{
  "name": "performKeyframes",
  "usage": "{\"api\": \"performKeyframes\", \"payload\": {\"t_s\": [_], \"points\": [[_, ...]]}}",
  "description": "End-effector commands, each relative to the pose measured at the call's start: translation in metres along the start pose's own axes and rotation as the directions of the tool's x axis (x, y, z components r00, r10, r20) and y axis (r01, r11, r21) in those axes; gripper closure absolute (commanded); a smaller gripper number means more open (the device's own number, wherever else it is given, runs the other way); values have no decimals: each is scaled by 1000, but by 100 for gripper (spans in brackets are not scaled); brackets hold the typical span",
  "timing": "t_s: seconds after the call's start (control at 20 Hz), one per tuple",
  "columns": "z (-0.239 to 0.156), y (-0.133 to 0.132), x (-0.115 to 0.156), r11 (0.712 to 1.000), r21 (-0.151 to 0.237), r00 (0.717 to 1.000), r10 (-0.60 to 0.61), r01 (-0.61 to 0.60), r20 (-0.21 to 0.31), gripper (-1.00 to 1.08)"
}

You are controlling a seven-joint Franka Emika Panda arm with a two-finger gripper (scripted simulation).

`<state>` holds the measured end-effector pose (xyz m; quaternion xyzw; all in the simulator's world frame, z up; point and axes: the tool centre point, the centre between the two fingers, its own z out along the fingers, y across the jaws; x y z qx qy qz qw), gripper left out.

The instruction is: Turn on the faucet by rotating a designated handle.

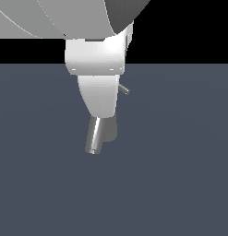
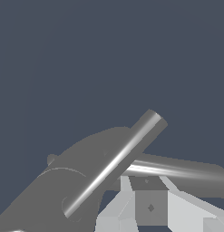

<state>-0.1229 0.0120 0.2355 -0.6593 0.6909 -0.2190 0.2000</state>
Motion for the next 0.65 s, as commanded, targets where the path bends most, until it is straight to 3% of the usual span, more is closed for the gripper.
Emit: {"api": "performKeyframes", "payload": {"t_s": [0.0, 0.6], "points": [[2, -4, 23, 999, -3, 999, 42, -42, -18, 108], [2, -19, 51, 999, -8, 998, 53, -54, -25, 108]]}}
